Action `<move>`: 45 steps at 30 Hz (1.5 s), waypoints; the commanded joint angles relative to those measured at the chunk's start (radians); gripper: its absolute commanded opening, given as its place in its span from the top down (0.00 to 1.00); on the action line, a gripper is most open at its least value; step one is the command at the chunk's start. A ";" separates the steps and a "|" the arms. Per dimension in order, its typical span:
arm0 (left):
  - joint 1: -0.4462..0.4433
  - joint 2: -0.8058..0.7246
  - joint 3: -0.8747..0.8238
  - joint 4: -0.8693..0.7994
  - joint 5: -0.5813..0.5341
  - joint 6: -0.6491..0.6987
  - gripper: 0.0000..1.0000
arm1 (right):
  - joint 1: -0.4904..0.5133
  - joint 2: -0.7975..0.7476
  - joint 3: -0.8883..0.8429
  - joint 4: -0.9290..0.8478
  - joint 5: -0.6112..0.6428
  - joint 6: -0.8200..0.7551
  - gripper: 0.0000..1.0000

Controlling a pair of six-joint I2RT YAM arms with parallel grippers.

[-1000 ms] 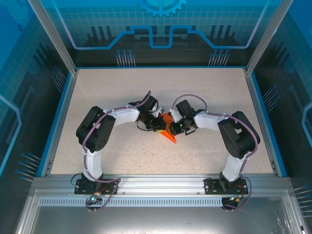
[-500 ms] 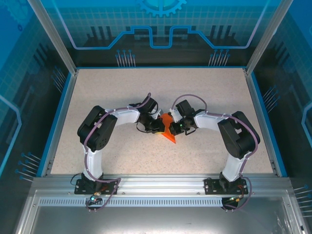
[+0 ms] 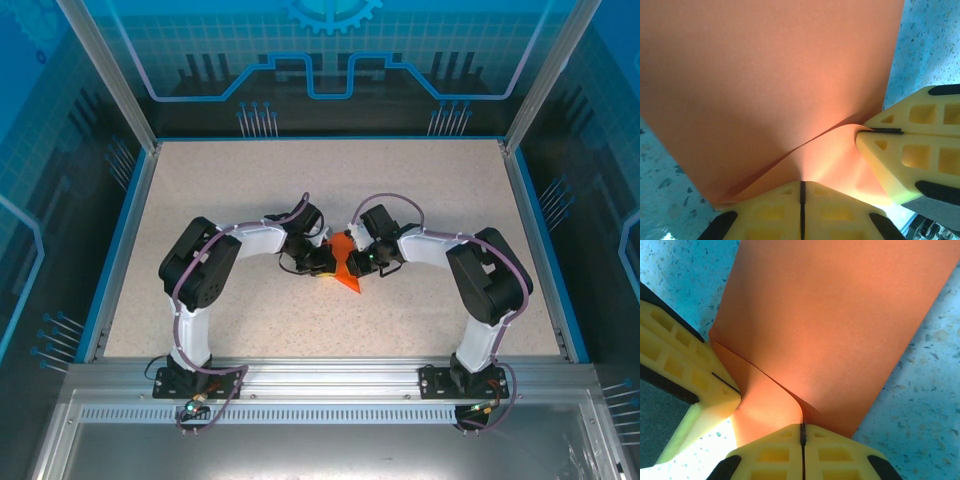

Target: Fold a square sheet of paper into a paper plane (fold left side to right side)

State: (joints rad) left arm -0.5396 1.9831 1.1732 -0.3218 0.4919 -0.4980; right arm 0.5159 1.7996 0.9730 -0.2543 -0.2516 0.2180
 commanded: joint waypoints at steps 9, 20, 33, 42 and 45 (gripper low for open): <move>0.000 0.042 -0.050 -0.045 -0.067 0.008 0.92 | -0.071 -0.105 0.067 -0.095 -0.062 0.032 0.69; 0.000 0.041 -0.044 -0.044 -0.069 0.009 0.92 | -0.048 -0.159 0.018 -0.173 -0.393 0.060 0.74; 0.001 0.043 -0.043 -0.051 -0.073 0.015 0.93 | 0.010 0.021 0.074 -0.258 -0.280 0.062 0.75; 0.002 0.045 -0.040 -0.056 -0.076 0.018 0.93 | 0.010 0.055 0.075 -0.302 -0.203 0.061 0.75; 0.001 0.046 -0.039 -0.059 -0.078 0.019 0.93 | 0.009 0.062 0.077 -0.310 -0.201 0.064 0.75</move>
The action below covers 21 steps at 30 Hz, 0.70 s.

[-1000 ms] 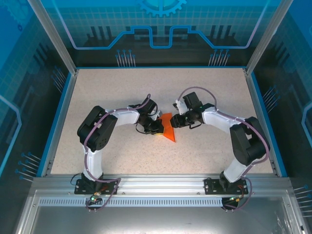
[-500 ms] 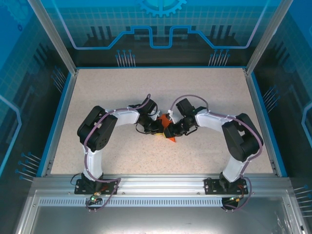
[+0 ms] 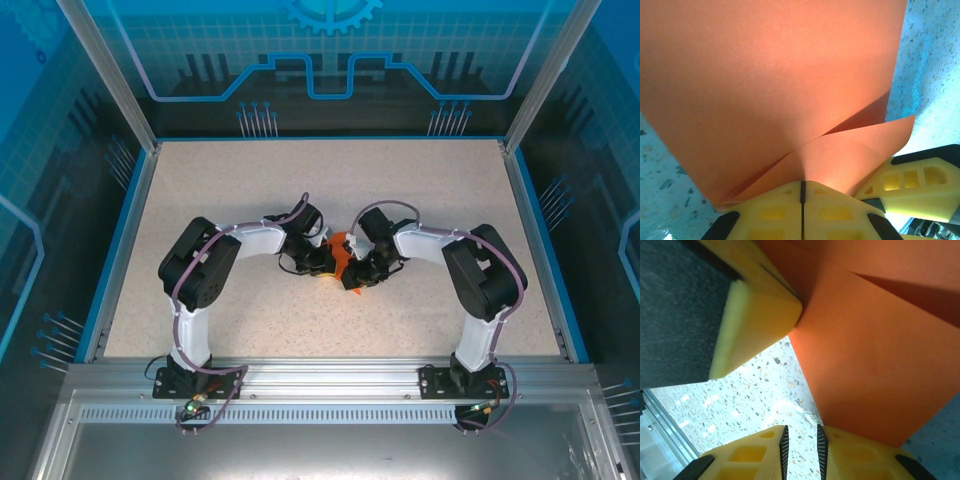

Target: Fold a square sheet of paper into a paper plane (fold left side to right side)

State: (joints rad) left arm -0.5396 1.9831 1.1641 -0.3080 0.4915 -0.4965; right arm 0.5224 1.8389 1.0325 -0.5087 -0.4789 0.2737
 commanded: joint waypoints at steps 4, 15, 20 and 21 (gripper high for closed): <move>0.002 0.046 -0.028 -0.075 -0.079 0.018 0.93 | 0.002 0.026 0.013 -0.075 0.043 0.018 0.75; 0.006 0.054 -0.025 -0.074 -0.078 0.021 0.94 | -0.041 -0.003 -0.081 -0.114 0.030 0.054 0.82; 0.010 0.056 -0.022 -0.075 -0.080 0.021 0.94 | -0.048 -0.043 -0.138 -0.134 0.046 0.067 0.85; 0.009 0.057 -0.023 -0.075 -0.079 0.022 0.94 | -0.054 -0.055 -0.146 -0.135 0.050 0.074 0.85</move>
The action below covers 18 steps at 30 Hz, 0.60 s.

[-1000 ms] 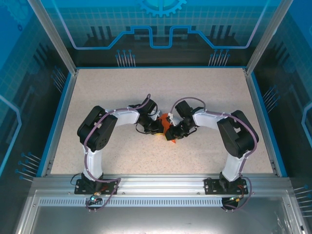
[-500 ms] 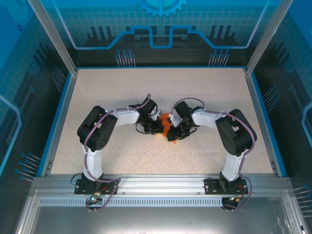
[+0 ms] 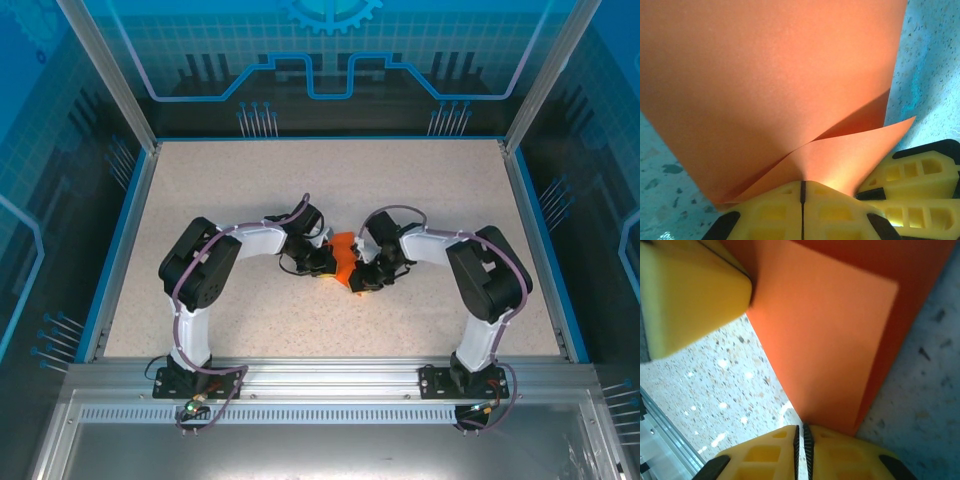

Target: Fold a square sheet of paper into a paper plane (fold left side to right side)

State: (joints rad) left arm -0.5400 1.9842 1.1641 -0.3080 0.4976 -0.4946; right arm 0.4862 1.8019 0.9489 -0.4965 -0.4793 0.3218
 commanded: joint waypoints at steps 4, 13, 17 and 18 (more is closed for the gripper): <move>0.012 0.057 -0.021 -0.076 -0.086 0.024 0.94 | -0.035 -0.066 -0.123 -0.150 0.047 0.039 0.85; 0.011 0.052 -0.019 -0.071 -0.080 0.020 0.94 | -0.038 -0.212 -0.076 -0.176 -0.003 0.012 0.86; 0.012 0.047 -0.017 -0.063 -0.075 0.015 0.94 | -0.035 -0.213 -0.018 -0.098 -0.066 0.060 0.87; 0.012 0.046 -0.018 -0.063 -0.073 0.014 0.94 | -0.028 -0.197 -0.009 -0.074 -0.065 0.073 0.87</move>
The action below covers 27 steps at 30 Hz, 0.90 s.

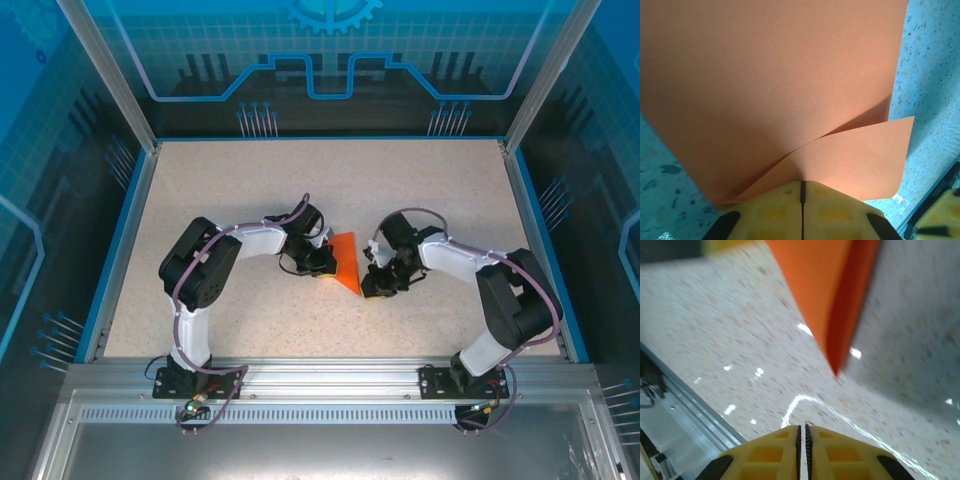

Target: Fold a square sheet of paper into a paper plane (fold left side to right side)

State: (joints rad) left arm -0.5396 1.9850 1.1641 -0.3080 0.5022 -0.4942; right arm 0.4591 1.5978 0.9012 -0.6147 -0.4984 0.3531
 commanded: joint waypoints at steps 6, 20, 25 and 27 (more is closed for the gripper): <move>0.010 0.040 -0.011 -0.063 -0.073 0.012 0.93 | 0.036 0.138 0.095 0.106 -0.002 0.080 0.89; 0.009 -0.059 -0.029 -0.033 -0.069 0.008 0.87 | 0.041 0.255 0.049 0.079 0.127 0.086 0.94; 0.001 -0.152 -0.095 0.027 -0.040 0.011 0.89 | 0.009 0.246 0.014 0.096 0.151 0.093 1.00; -0.016 -0.165 -0.101 0.049 0.019 0.019 0.92 | 0.001 0.244 0.004 0.112 0.133 0.089 1.00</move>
State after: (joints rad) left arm -0.5400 1.8656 1.0786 -0.3027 0.4690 -0.4942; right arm 0.4847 1.8118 0.9573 -0.4747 -0.4717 0.4305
